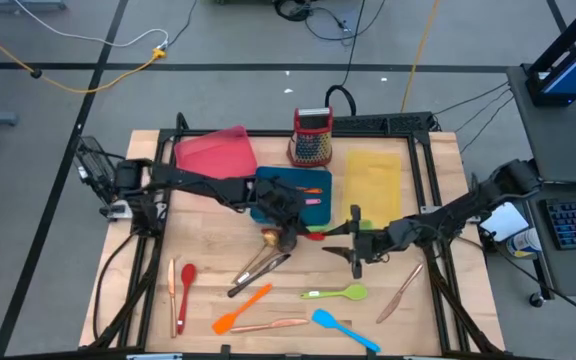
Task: Pick & Place Kitchen Items
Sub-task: Put the green spatula into the blue bin
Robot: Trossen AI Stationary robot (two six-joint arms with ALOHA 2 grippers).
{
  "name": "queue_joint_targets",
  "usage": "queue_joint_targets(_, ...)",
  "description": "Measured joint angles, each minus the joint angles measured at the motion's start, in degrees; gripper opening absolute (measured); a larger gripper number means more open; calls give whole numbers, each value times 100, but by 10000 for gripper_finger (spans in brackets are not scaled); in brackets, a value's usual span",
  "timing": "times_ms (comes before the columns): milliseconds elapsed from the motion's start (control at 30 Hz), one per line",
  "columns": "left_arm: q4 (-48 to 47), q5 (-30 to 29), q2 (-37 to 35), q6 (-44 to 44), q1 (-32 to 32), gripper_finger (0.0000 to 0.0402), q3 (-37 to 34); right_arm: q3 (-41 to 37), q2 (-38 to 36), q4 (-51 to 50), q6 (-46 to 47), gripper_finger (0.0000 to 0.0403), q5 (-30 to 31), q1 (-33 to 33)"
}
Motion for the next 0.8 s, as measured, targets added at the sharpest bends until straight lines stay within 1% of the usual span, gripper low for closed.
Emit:
queue_joint_targets(300, -1295, -668, -1097, 628, 288, 34, 2, -2, -70, -50, -1, 160, -11, -1)
queue_joint_targets(367, -1656, -707, -1290, 739, 381, 32, 2, -7, -69, -117, -1, 160, -11, -1)
queue_joint_targets(600, -2551, -1009, -1681, 846, 766, 30, 4, -7, -65, -211, -1, 160, -1, -1)
queue_joint_targets(800, -3532, -1006, -1655, 846, 1179, 34, 0, -7, -68, -213, -1, 160, 6, -5)
